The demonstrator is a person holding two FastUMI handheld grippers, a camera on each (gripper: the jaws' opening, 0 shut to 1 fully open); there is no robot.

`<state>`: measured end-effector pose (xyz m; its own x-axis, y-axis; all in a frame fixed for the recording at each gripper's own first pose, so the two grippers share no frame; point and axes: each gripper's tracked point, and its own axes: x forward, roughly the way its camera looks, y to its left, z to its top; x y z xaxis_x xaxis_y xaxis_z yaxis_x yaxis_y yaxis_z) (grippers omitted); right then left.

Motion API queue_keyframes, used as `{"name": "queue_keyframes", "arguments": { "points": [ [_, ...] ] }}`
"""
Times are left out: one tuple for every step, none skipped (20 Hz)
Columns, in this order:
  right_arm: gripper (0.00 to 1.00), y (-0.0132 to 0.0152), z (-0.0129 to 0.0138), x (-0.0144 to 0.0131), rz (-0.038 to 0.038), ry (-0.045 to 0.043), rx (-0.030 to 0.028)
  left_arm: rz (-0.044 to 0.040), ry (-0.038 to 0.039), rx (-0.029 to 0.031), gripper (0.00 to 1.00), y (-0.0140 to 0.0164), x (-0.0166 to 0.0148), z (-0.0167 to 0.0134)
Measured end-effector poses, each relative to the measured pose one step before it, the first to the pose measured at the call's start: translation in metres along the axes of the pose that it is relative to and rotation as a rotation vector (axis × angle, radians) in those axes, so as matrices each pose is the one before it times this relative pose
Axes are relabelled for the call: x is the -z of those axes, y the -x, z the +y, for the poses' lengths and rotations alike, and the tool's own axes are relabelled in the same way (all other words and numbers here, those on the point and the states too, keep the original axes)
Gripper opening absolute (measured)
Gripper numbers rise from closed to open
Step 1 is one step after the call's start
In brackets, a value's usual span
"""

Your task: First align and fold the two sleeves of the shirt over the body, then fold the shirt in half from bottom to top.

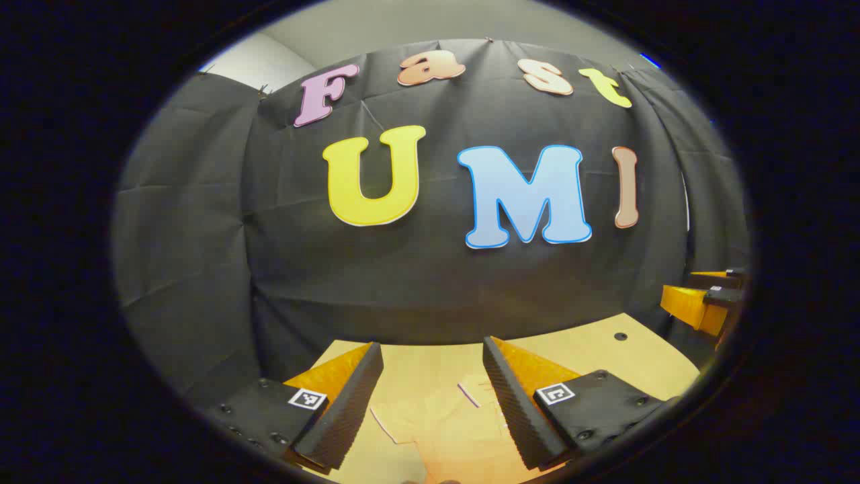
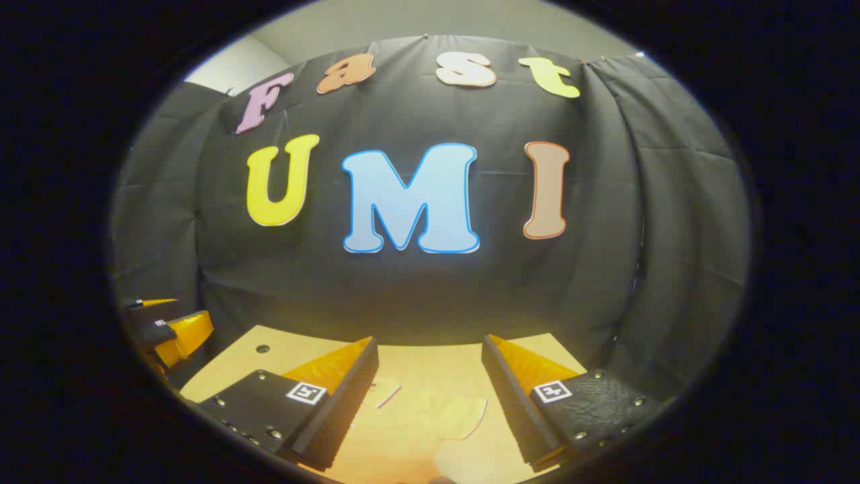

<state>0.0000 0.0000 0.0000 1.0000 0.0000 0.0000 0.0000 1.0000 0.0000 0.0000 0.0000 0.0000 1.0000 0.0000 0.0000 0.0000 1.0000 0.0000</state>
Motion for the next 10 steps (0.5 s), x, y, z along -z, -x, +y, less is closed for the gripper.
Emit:
{"name": "queue_keyframes", "arguments": {
  "points": [
    [0.97, -0.00154, -0.00052, 0.00168, 0.00430, 0.00038, -0.00225, 0.00483, 0.00089, 0.00029, 0.97, -0.00124, 0.00050, -0.00032],
    [0.97, -0.00100, 0.00016, 0.00030, 0.00334, 0.00028, -0.00098, 0.00079, 0.00284, -0.00074, 0.97, 0.00024, 0.00060, 0.00050],
    [0.97, -0.00063, -0.00039, 0.00252, 0.00311, 0.00086, -0.00091, 0.00141, 0.00239, 0.00109, 0.99, -0.00045, 0.00032, -0.00068],
    [0.97, -0.00185, -0.00143, -0.00015, 0.00236, 0.00226, 0.00148, 0.00414, 0.00029, -0.00096, 0.97, -0.00005, 0.00055, 0.00009],
    [0.97, -0.00153, -0.00125, 0.00201, 0.00457, 0.00355, 0.00134, 0.00243, -0.00014, -0.00092, 0.97, -0.00027, 0.00030, -0.00030],
    [0.97, -0.00242, -0.00093, 0.00190, 0.00629, 0.00219, -0.00056, 0.00026, -0.00028, -0.00108, 0.97, -0.00036, 0.00051, -0.00078],
    [0.97, -0.00192, -0.00090, 0.00375, 0.00891, 0.00238, -0.00108, -0.00128, 0.00002, -0.00054, 0.99, -0.00026, 0.00048, 0.00018],
    [0.97, -0.00362, -0.00120, 0.00360, 0.01269, 0.00169, -0.00147, -0.00038, -0.00020, 0.00049, 0.99, -0.00026, -0.00029, -0.00022],
    [0.97, -0.00331, -0.00092, 0.00615, 0.01504, 0.00123, -0.00231, 0.00137, -0.00166, -0.00092, 0.99, -0.00008, 0.00024, -0.00042],
    [0.97, -0.00346, -0.00064, 0.00382, 0.01280, 0.00061, -0.00234, -0.00007, -0.00049, -0.00082, 0.99, -0.00021, -0.00003, -0.00004]
  ]
}}
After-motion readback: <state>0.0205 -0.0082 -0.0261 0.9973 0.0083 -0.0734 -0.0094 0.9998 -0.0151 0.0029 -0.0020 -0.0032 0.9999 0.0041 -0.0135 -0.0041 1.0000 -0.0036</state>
